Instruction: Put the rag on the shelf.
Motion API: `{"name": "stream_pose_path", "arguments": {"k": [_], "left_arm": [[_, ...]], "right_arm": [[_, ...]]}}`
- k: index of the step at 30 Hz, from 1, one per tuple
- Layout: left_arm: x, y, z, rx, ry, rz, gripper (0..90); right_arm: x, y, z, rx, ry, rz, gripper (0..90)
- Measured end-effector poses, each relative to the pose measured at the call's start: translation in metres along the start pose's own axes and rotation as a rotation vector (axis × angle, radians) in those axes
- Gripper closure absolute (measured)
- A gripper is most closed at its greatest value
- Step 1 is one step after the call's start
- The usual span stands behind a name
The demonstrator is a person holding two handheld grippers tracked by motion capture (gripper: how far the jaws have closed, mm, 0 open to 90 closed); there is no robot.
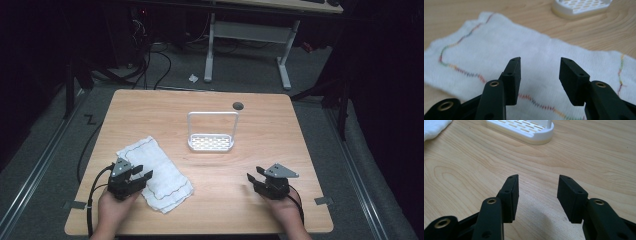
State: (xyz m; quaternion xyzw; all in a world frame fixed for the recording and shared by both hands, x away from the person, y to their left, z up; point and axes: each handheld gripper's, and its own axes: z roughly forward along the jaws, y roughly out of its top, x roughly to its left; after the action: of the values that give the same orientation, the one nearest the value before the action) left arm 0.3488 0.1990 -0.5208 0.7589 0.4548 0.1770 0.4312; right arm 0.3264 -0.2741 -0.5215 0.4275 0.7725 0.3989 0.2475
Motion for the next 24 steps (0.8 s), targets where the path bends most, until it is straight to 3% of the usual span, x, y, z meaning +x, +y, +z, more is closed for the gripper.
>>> {"name": "stream_pose_path", "arguments": {"k": [4, 8, 12, 14, 16, 18, 19, 24], "left_arm": [[0.005, -0.002, -0.004, -0.032, -0.015, -0.054, 52.9], [0.007, -0.004, -0.001, -0.007, -0.015, -0.036, 52.3], [0.007, -0.003, -0.002, -0.006, -0.038, -0.038, 52.4], [0.006, -0.003, 0.0, 0.019, -0.063, -0.045, 54.0], [0.003, -0.004, 0.003, 0.074, -0.079, -0.042, 72.0], [-0.004, -0.004, 0.006, 0.11, -0.073, -0.007, 86.7], [-0.008, -0.004, 0.008, 0.119, -0.076, 0.002, 89.9], [-0.021, -0.003, 0.011, 0.143, -0.114, 0.031, 90.0]], "right_arm": [[0.002, -0.001, 0.0, 0.009, -0.001, 0.003, 52.1], [0.007, -0.001, 0.001, 0.023, 0.005, -0.011, 53.1], [0.009, 0.0, 0.004, 0.028, 0.009, -0.007, 53.1], [0.01, -0.001, 0.006, 0.035, 0.012, -0.006, 53.1], [0.011, -0.001, 0.006, 0.042, 0.014, -0.003, 53.3], [0.011, -0.002, 0.006, 0.042, 0.018, -0.005, 53.5], [0.011, -0.002, 0.006, 0.041, 0.02, -0.002, 53.5], [0.01, -0.001, 0.006, 0.037, 0.025, 0.0, 54.3]]}}
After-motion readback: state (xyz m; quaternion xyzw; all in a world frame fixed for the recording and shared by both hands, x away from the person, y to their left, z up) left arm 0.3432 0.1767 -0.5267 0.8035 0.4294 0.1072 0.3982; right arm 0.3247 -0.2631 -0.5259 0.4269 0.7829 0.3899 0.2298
